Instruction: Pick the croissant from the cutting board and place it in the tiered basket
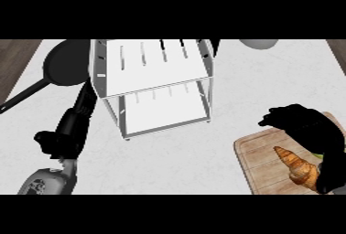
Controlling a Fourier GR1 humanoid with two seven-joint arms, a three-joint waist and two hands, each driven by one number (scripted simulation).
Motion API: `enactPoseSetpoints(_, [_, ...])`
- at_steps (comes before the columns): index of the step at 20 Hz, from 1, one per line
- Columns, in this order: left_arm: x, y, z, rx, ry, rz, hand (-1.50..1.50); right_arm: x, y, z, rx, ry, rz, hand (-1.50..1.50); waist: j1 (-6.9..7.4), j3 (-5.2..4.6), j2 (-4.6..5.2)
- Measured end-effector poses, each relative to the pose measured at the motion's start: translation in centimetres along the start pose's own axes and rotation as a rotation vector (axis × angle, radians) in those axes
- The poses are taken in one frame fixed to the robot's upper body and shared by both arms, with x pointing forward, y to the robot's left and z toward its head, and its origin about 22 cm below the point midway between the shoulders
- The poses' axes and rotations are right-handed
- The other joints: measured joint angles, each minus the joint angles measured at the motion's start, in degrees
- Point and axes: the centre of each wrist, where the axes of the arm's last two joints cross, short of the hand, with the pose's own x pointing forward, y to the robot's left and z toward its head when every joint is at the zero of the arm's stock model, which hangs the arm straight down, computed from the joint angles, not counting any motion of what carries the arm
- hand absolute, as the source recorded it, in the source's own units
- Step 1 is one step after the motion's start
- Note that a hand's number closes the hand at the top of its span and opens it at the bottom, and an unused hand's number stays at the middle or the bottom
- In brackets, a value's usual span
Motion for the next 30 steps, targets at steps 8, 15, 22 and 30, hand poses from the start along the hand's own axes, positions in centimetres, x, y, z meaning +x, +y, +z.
enactPoseSetpoints(8, [-0.4, -1.3, 0.0, 0.023, 0.005, -0.004, 0.00, 14.2, -1.4, 1.3, 0.131, 0.118, 0.361, -1.50, -0.94, -0.09, -1.00])
enactPoseSetpoints(15, [-0.7, -1.4, 0.1, 0.045, 0.024, -0.007, 0.00, 23.8, 3.9, -2.1, 0.274, 0.184, 0.792, -1.50, -2.21, -0.01, -1.81])
enactPoseSetpoints(22, [-1.0, -1.8, 0.1, 0.061, 0.021, -0.014, 0.00, 25.6, 8.7, -3.1, 0.351, 0.244, 1.067, -1.50, -2.58, -0.03, -1.59])
enactPoseSetpoints(30, [-1.0, -2.1, 0.0, 0.070, 0.015, -0.021, 0.00, 23.8, 11.5, -2.6, 0.381, 0.273, 1.197, -1.50, -2.25, -0.08, -1.41])
